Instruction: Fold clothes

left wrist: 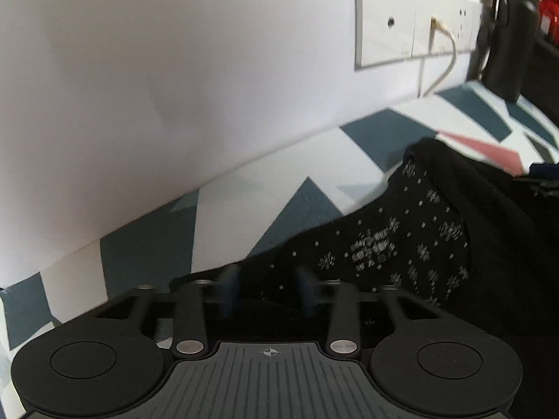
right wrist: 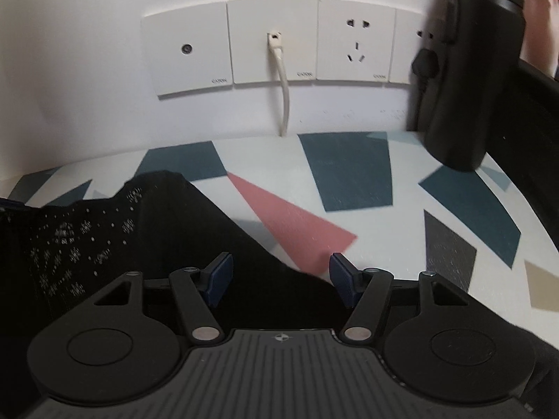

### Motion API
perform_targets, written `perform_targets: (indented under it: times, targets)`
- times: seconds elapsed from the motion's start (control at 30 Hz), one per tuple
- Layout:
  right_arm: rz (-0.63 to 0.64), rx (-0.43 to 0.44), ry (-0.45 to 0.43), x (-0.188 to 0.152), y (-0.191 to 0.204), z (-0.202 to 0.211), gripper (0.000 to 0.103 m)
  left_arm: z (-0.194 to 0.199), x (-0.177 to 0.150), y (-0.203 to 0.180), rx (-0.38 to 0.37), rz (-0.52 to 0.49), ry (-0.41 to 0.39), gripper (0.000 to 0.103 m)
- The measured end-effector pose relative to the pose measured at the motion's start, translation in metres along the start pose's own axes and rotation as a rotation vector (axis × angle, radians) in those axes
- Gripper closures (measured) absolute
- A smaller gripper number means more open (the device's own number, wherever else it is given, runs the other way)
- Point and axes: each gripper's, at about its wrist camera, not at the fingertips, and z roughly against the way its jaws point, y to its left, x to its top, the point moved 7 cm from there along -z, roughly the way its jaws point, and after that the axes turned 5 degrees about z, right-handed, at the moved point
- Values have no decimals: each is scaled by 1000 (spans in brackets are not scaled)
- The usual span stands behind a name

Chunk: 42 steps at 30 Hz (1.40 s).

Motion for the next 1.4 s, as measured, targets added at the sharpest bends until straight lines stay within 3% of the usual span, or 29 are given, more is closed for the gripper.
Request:
perform_targets:
  times: [0.07,0.2,0.37,0.57,0.67,0.7,0.77,0.8,0.83,0.97,1.07,1.17,1.27,1.3,1.33,1.4]
  targets:
    - [-6,3,2,-1,0,-1,41,-2,-2,2,4,3,5,66]
    - [-16,8,2,0,1,-2,39,-8,-1,12,9,71,3,93]
    - [-10,4,4,0,1,-4,39,-10,0,18,-8,119,-19,98]
    - [-3,-1,8,1,2,-6,38,-22,22,49,-68,449,-70,101]
    - [-5,-1,11,3,5,-8,38,-33,27,58,-75,527,-85,103]
    - [-6,0,11,4,5,-8,38,-35,26,61,-66,540,-91,99]
    - [-3,-6,1,6,6,-7,38,-34,25,66,-51,557,-108,76]
    - [-2,-9,-4,7,6,-6,38,-27,23,67,-47,549,-124,54]
    - [1,-10,-14,8,6,-5,38,-20,21,68,-44,540,-141,45]
    - [39,11,-62,13,9,1,39,7,8,66,-28,479,-179,42]
    - [97,36,-59,16,17,-4,48,22,-16,64,-21,447,-140,37]
    - [125,46,-4,17,26,-13,52,31,-48,72,34,438,-94,22]
    - [177,37,9,18,34,-17,52,39,-77,80,65,468,-53,21]
    - [190,37,10,18,36,-17,57,41,-85,80,64,481,-41,25]
    - [203,37,10,19,38,-17,77,43,-91,80,68,490,-30,28]
    - [183,31,25,21,37,-19,96,49,-103,80,99,498,-18,30]
